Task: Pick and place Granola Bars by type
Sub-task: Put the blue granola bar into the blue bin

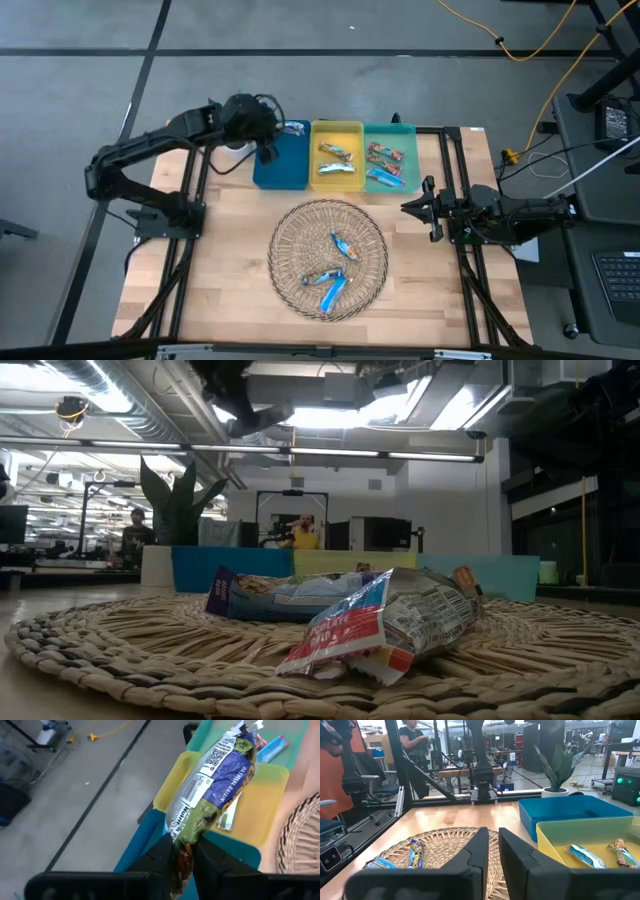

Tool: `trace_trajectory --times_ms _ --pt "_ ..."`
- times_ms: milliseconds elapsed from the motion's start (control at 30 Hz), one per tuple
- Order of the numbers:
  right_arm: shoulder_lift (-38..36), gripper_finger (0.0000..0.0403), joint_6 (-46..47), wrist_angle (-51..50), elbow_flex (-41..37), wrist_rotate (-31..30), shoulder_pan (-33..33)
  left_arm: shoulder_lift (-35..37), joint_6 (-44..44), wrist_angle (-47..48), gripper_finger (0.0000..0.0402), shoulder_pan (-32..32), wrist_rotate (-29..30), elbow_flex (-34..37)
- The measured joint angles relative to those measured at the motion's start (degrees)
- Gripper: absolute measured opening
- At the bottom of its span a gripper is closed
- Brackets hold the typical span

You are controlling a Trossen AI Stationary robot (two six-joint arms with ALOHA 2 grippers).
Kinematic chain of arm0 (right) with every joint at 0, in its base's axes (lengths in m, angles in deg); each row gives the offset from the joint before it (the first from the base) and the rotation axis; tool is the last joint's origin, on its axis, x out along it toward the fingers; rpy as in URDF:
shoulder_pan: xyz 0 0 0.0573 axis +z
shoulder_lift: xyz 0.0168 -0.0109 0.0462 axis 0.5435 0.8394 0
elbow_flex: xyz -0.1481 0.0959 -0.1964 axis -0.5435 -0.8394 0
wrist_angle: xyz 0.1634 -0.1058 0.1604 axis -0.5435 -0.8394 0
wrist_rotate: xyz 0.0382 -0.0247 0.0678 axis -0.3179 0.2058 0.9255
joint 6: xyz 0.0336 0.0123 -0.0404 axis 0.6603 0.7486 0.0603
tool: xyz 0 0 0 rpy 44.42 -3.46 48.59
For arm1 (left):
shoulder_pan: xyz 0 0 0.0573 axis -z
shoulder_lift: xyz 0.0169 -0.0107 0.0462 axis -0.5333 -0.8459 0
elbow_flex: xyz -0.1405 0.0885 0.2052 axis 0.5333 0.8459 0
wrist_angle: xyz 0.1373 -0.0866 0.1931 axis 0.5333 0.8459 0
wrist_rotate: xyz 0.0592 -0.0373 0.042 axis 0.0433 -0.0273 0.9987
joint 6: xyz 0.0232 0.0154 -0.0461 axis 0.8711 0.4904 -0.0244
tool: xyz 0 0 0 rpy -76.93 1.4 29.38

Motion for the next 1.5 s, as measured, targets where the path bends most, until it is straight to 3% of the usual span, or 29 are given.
trace_trajectory --times_ms 233,567,1500 --pt "-0.01 0.0049 0.00 0.02 0.00 -0.02 -0.01 -3.26 3.86 -0.30 0.0054 -6.67 -5.41 0.07" --pt "-0.01 0.0049 0.00 0.01 0.00 -0.02 0.00 -14.14 4.63 -0.14 0.0054 -11.62 -13.90 0.15" --pt "0.00 0.0049 0.00 0.00 0.00 -0.02 -0.01 -33.23 6.64 -1.35 0.0054 -14.70 -11.03 0.19"
